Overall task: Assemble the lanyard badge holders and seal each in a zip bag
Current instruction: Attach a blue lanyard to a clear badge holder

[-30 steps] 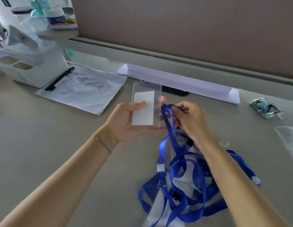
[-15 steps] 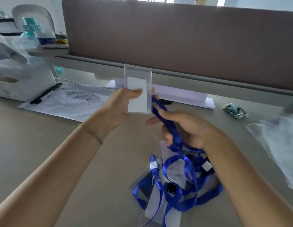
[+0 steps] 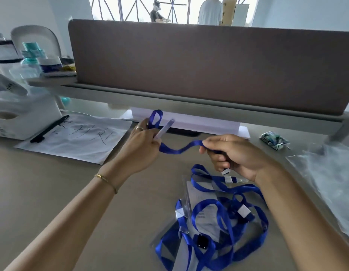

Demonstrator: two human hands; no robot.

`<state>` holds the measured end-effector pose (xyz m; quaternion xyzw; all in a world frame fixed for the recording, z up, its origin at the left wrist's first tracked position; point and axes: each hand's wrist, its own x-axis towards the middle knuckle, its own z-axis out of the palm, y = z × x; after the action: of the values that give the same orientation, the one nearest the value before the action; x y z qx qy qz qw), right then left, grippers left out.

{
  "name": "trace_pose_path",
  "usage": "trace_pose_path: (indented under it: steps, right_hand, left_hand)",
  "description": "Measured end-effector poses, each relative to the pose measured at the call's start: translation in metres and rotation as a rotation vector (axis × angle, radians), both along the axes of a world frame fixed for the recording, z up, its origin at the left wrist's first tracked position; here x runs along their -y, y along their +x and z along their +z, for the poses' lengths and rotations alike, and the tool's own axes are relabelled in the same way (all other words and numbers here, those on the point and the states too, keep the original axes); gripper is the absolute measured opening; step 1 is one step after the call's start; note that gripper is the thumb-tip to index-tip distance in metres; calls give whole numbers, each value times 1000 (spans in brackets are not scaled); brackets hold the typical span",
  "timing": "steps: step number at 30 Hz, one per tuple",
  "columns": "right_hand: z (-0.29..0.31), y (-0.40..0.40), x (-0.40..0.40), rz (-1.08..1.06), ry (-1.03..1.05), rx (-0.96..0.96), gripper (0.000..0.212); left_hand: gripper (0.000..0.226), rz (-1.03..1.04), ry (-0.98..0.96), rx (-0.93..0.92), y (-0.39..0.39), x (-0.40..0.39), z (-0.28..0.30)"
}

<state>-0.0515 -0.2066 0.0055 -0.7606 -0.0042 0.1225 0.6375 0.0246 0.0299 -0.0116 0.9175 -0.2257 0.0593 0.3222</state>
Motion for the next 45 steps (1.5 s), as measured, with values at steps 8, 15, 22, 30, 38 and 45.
trace_pose_path:
  steps: [8, 15, 22, 30, 38, 45]
  right_hand:
    - [-5, -1, -23, 26, -114, 13, 33]
    - [-11, -2, -22, 94, -76, -19, 37]
    - [-13, 3, -13, 63, -180, 23, 26]
    - [-13, 0, 14, 48, -44, -4, 18]
    - [-8, -3, 18, 99, 357, 101, 35]
    - [1, 0, 2, -198, -129, 343, 21]
  left_hand:
    - [22, -411, -418, -571, -21, 3, 19]
    - [25, -376, -439, -696, -22, 3, 8]
    - [28, -348, -440, -658, -14, 4, 9]
    - [26, -192, -296, -677, -3, 0, -4]
    - [25, -15, -172, -457, -3, 6, -3]
    - [21, 15, -100, -265, -6, 15, 1]
